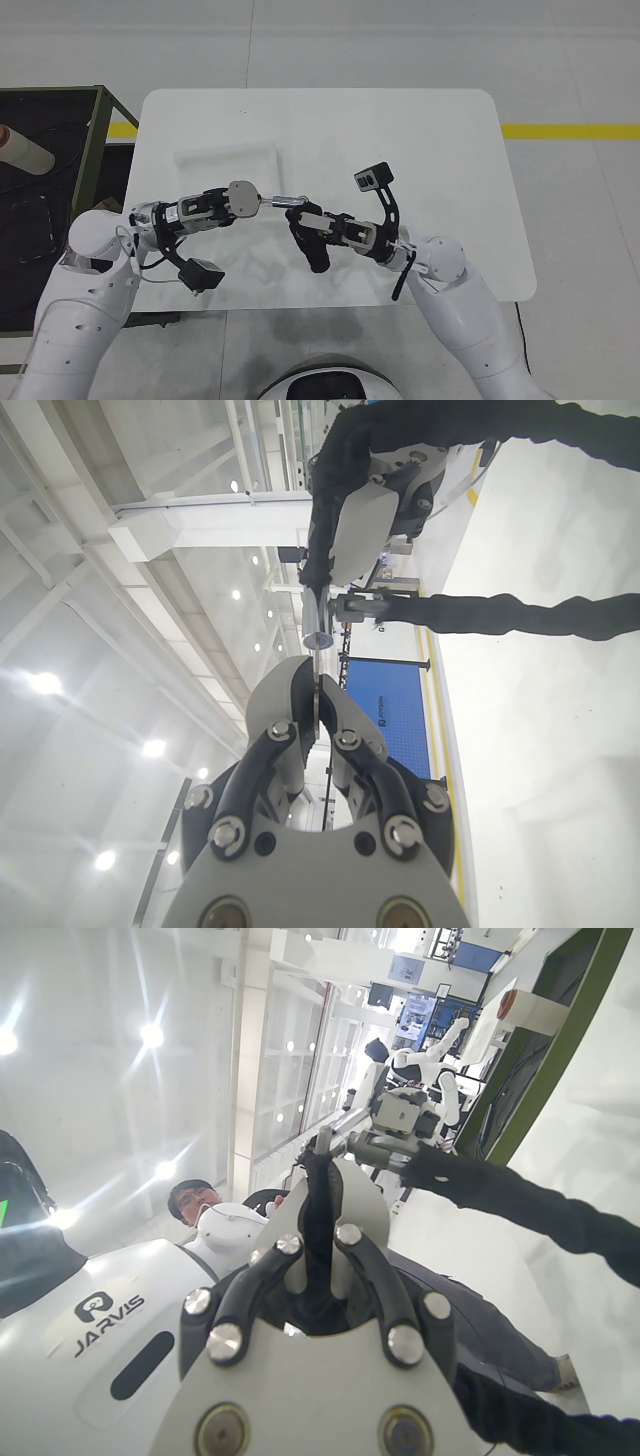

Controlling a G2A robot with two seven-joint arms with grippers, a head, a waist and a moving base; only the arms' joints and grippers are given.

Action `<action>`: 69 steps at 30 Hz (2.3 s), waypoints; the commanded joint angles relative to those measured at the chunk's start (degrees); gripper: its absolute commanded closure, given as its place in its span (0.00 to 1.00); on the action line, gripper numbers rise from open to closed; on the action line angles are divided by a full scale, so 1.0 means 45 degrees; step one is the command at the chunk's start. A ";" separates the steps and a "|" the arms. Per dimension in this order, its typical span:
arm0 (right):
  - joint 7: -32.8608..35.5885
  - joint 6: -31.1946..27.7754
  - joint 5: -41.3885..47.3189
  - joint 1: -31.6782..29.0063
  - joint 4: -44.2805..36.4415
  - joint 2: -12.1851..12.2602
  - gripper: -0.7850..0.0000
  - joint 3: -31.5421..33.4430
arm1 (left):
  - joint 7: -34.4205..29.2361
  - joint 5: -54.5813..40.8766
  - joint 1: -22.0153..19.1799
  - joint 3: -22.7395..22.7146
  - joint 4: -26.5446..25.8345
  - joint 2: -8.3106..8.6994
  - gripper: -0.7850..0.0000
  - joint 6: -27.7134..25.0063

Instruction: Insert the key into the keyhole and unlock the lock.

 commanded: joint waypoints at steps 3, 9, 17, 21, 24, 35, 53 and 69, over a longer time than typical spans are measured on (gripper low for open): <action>-0.0249 -0.0189 -0.0350 -0.0004 0.0003 -0.0006 1.00 -0.0056 | -0.0029 0.0105 -0.0001 0.0076 -0.0030 0.0005 1.00 -0.0025; -0.0137 -0.0097 -0.0380 -0.0047 -0.0031 0.0013 1.00 -0.0113 | 0.0214 0.0153 -0.0078 0.0124 -0.0047 0.0026 1.00 -0.0039; 0.0140 0.0239 0.0037 0.0001 -0.0079 0.0053 1.00 -0.0013 | 0.0436 -0.0068 -0.0090 0.0133 -0.0021 0.0046 0.00 -0.0116; 0.0291 0.0264 0.0636 0.0018 -0.0058 0.0070 1.00 0.0161 | 0.0610 -0.0310 0.0029 0.0074 -0.0117 0.0057 0.00 -0.0084; 0.0430 0.0321 0.0871 0.0065 0.0050 0.0089 1.00 0.0283 | 0.0783 -0.0534 0.0081 -0.0040 -0.0062 0.0072 0.00 -0.0081; -0.0131 0.0199 0.0795 -0.0353 -0.0457 0.0158 1.00 0.0741 | 0.0812 -0.0505 0.0093 -0.0052 -0.0053 0.0077 0.00 -0.0092; 0.0228 0.0186 0.1055 -0.0790 -0.1099 0.0342 1.00 0.1388 | -0.0970 -0.9088 -0.1399 0.1129 0.1182 0.0923 0.00 -0.9913; -0.0143 0.0318 0.0801 -0.1320 -0.1683 0.0428 1.00 0.1584 | -0.6083 -1.7574 -0.1017 0.1275 0.0058 0.1322 0.00 -1.3637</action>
